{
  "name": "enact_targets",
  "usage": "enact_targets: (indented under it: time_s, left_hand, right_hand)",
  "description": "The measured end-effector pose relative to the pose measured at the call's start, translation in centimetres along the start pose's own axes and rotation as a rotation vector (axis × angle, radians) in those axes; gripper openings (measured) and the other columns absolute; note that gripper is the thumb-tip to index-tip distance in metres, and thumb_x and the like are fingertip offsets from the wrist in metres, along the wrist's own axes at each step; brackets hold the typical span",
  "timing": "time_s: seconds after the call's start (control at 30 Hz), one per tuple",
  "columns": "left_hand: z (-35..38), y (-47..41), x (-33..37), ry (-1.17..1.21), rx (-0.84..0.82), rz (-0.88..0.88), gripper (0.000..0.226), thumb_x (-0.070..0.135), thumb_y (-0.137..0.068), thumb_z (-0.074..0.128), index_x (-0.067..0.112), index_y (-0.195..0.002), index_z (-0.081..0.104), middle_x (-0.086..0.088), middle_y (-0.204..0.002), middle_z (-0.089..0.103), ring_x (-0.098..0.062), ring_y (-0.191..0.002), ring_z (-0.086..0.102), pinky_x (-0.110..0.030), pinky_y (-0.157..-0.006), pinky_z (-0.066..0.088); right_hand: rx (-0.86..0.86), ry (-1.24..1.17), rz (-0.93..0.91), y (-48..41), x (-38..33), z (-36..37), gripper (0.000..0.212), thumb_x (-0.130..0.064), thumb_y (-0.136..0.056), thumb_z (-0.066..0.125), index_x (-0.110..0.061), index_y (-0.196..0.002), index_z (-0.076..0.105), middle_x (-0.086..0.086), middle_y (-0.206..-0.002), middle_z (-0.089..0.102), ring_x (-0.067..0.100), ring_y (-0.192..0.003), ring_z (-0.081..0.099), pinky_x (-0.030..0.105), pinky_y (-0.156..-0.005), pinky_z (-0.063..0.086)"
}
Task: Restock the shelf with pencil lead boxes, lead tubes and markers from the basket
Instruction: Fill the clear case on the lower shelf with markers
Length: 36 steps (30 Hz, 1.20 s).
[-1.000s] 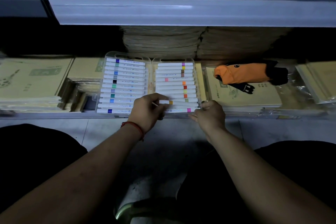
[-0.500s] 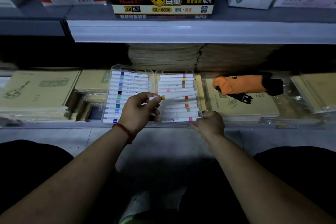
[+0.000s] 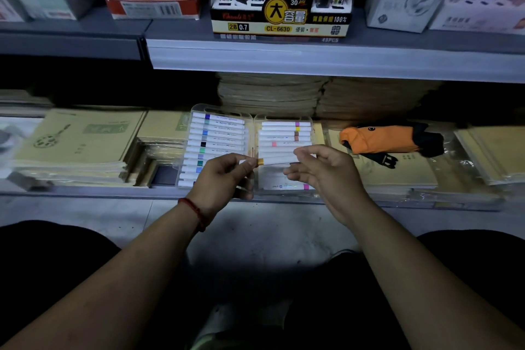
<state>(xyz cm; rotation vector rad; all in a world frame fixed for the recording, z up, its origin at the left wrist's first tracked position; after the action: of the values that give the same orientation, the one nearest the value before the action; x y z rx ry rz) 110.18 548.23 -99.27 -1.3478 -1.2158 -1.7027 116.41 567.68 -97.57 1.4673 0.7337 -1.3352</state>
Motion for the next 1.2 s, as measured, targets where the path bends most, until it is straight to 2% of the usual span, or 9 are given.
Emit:
enact_targets:
  time_s: [0.13,0.2,0.47,0.53,0.6,0.77,0.93,1.07,1.2]
  left_hand:
    - [-0.1,0.2,-0.1,0.156,0.041,-0.001,0.016,0.009,-0.096,0.064,-0.004,-0.104,0.068,-0.012,-0.080,0.066,-0.018,-0.062,0.060,-0.027,-0.058,0.054]
    - [-0.1,0.2,-0.1,0.200,0.045,0.001,0.011,0.007,-0.094,0.065,0.001,-0.100,0.071,-0.010,-0.080,0.068,-0.016,-0.064,0.062,-0.026,-0.060,0.055]
    - [1.0,0.4,-1.4,0.332,0.065,-0.095,0.012,0.009,-0.088,0.072,0.000,-0.082,0.068,-0.011,-0.074,0.066,-0.017,-0.067,0.065,-0.023,-0.067,0.057]
    - [2.1,0.9,-2.1,0.326,0.019,-0.135,0.010,0.008,-0.089,0.071,-0.002,-0.085,0.069,-0.012,-0.076,0.070,-0.017,-0.068,0.066,-0.023,-0.067,0.057]
    - [2.9,1.2,-2.5,0.299,-0.025,-0.152,0.014,0.012,-0.091,0.070,-0.002,-0.093,0.070,-0.009,-0.076,0.070,-0.017,-0.067,0.065,-0.023,-0.064,0.055]
    - [2.3,0.8,-2.6,0.215,-0.008,-0.173,0.024,0.019,-0.096,0.065,0.000,-0.111,0.070,-0.009,-0.097,0.075,-0.021,-0.081,0.072,-0.032,-0.068,0.057]
    - [2.4,0.5,-3.0,0.030,-0.038,-0.145,0.018,0.017,-0.098,0.064,0.003,-0.107,0.072,-0.004,-0.084,0.066,-0.013,-0.064,0.057,-0.026,-0.056,0.051]
    - [2.2,-0.5,-3.4,-0.090,-0.010,-0.079,0.013,0.012,-0.095,0.068,0.004,-0.101,0.075,-0.007,-0.074,0.062,-0.017,-0.062,0.048,-0.027,-0.059,0.046]
    - [1.2,-2.0,-2.9,-0.268,0.097,0.066,0.010,0.014,-0.089,0.075,0.015,-0.099,0.077,-0.006,-0.083,0.073,-0.014,-0.063,0.061,-0.028,-0.064,0.055]
  right_hand:
    - [0.048,-0.023,0.030,0.4,0.7,-0.2,0.019,-0.013,-0.096,0.067,0.004,-0.103,0.065,0.023,-0.081,0.074,0.038,-0.076,0.074,0.036,-0.066,0.058]
    - [0.045,-0.022,0.028,0.6,0.7,-0.2,0.021,-0.015,-0.096,0.067,0.004,-0.103,0.065,0.023,-0.080,0.073,0.037,-0.072,0.074,0.033,-0.060,0.057]
    - [-0.088,0.017,0.032,1.5,0.4,1.2,0.018,-0.014,-0.097,0.065,0.004,-0.096,0.063,0.025,-0.082,0.072,0.033,-0.065,0.071,0.031,-0.056,0.057]
    - [-0.103,0.044,0.022,1.7,0.6,1.7,0.018,-0.013,-0.097,0.064,0.004,-0.094,0.062,0.025,-0.080,0.072,0.034,-0.062,0.070,0.033,-0.054,0.057]
    - [-0.153,0.104,0.026,1.8,1.1,2.4,0.017,-0.013,-0.097,0.064,0.003,-0.094,0.061,0.022,-0.079,0.073,0.036,-0.062,0.070,0.035,-0.055,0.057]
    - [-0.202,0.368,-0.005,1.3,1.6,2.5,0.007,-0.018,-0.095,0.068,-0.012,-0.092,0.071,0.010,-0.089,0.074,0.032,-0.074,0.074,0.043,-0.069,0.062]
    - [-0.002,0.147,0.010,0.0,1.3,0.4,0.027,-0.016,-0.094,0.069,-0.016,-0.121,0.063,0.012,-0.097,0.073,0.033,-0.076,0.074,0.043,-0.070,0.063]
    - [0.049,0.121,0.027,-0.7,1.9,-0.7,0.008,-0.003,-0.093,0.067,-0.003,-0.100,0.071,0.015,-0.088,0.074,0.032,-0.075,0.075,0.041,-0.075,0.062]
    - [0.151,0.069,0.090,-1.6,3.2,-2.7,0.009,-0.001,-0.093,0.067,-0.002,-0.102,0.066,0.014,-0.093,0.075,0.027,-0.078,0.077,0.035,-0.079,0.061]
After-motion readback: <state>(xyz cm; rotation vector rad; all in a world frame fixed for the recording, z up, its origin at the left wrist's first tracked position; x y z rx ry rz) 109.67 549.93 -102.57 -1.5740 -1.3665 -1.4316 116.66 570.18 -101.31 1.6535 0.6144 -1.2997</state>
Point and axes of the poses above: each hand's wrist, its own y-axis away from the middle knuckle, its own z-axis out of the palm, x = y × z, the point moved 8 cm from there along -y, towards the middle knuckle
